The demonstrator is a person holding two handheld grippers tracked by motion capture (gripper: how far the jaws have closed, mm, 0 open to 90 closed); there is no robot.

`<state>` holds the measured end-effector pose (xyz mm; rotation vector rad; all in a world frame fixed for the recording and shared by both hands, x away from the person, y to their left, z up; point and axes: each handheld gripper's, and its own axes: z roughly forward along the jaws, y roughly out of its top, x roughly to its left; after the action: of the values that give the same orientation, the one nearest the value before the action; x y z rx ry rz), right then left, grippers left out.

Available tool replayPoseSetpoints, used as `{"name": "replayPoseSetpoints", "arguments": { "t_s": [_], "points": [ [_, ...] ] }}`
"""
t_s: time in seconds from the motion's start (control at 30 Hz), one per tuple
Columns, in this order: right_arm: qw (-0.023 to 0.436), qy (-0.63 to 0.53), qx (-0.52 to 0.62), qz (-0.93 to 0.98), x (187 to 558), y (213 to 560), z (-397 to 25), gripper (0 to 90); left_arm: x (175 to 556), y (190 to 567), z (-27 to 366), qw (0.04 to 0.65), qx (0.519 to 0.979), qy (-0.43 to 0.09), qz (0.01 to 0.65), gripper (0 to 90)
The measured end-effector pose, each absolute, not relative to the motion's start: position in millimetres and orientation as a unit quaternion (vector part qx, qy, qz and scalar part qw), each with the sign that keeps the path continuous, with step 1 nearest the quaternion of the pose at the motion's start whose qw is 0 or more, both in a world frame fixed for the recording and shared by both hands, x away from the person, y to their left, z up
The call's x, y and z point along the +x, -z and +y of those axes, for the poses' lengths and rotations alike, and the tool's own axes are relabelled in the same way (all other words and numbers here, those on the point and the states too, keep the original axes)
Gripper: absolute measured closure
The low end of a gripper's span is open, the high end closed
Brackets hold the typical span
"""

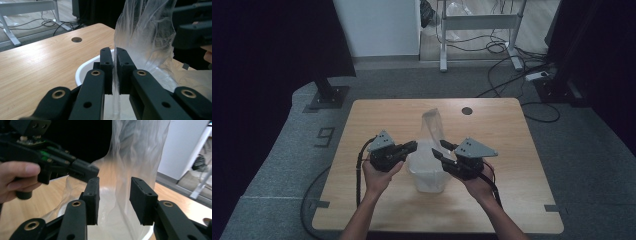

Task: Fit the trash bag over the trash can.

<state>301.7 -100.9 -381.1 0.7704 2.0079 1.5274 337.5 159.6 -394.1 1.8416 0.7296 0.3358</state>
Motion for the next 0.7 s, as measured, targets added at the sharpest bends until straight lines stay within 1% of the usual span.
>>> {"name": "replayPoseSetpoints", "arguments": {
  "t_s": [0.07,0.2,0.27,0.7],
  "points": [
    [0.258,-0.555,0.289,0.736,303,378,-99,65.0,337,393,159,0.537,0.773,-0.142,0.306,87.1],
    [0.27,-0.547,0.295,0.736,308,378,-100,83.4,337,392,159,0.54,0.775,-0.136,0.299,90.0],
    [0.275,-0.548,0.297,0.732,310,380,-103,89.3,338,392,161,0.538,0.776,-0.139,0.299,90.0],
    [0.282,-0.542,0.316,0.726,324,394,-125,89.5,350,401,175,0.537,0.771,-0.123,0.318,90.0]
  ]
}}
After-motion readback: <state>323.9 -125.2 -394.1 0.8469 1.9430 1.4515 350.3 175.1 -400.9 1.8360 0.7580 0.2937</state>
